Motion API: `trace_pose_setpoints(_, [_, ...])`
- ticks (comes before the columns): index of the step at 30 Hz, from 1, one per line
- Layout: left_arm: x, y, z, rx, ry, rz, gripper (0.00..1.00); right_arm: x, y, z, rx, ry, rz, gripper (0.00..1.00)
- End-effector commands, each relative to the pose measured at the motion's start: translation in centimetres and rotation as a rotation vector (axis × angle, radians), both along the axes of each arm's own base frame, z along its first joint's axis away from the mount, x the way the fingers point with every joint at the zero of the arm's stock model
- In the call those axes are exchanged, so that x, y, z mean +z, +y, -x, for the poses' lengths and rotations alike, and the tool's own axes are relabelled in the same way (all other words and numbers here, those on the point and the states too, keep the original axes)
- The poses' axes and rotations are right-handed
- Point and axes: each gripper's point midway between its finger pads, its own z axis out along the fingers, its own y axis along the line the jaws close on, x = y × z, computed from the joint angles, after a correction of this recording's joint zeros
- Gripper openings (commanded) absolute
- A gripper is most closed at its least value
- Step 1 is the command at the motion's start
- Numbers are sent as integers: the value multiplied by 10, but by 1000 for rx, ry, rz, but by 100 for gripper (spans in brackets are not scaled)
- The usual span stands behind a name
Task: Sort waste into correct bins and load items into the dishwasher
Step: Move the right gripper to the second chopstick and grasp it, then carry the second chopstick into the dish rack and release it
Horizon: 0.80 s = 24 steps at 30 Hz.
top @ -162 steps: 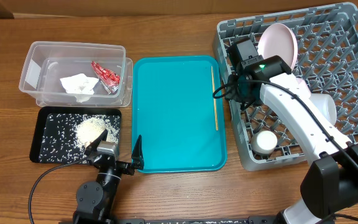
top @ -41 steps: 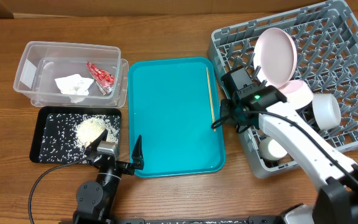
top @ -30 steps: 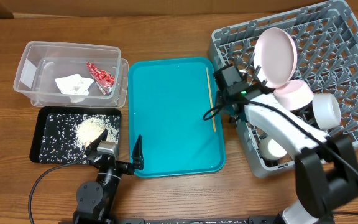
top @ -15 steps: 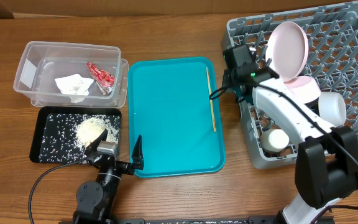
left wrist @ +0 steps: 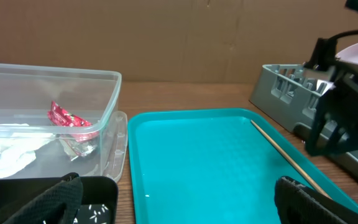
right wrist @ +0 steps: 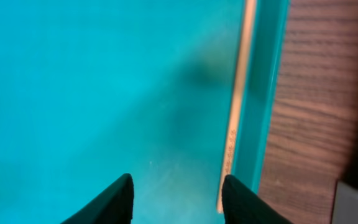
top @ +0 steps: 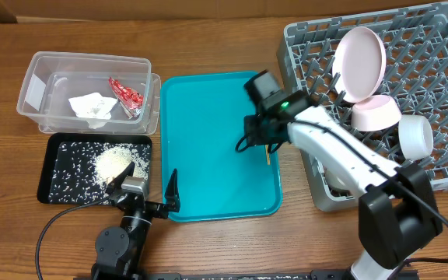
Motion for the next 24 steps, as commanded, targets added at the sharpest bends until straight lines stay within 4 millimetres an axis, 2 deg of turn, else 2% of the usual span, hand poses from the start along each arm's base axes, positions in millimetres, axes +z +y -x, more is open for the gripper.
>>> trace_pose_setpoints(1, [1,0,0,-3,-6,2,100,-8,-26,-19,-71,-109,149,49])
trace_pose_setpoints(6, [1,0,0,-3,-6,2,100,-23,-33,-32,-101,-123,162,47])
trace_pose_setpoints(8, [1,0,0,-3,-6,2,100,-33,-34,-33,-102,-108,172,40])
trace_pose_setpoints(10, [1,0,0,-3,-6,2,100,-46,-33,-30,-78,-77,184,25])
trace_pose_setpoints(11, [1,0,0,-3,-6,2,100,-52,-31,-28,-63,-56,178,20])
trace_pose_setpoints(18, [1,0,0,-3,-6,2,100,-84,-25,-15,-61,21,199,22])
trace_pose_setpoints(20, [1,0,0,-3,-6,2,100,-90,-25,-11,-57,47,196,18])
trace_pose_setpoints(21, [1,0,0,-3,-6,2,100,-91,-24,-8,-54,60,190,9])
trace_pose_setpoints(22, [1,0,0,-3,-6,2,100,-91,-24,-6,-53,69,190,4])
trace_pose_setpoints(24, [0,0,0,-3,-6,1,100,-85,-25,-4,-50,76,195,4])
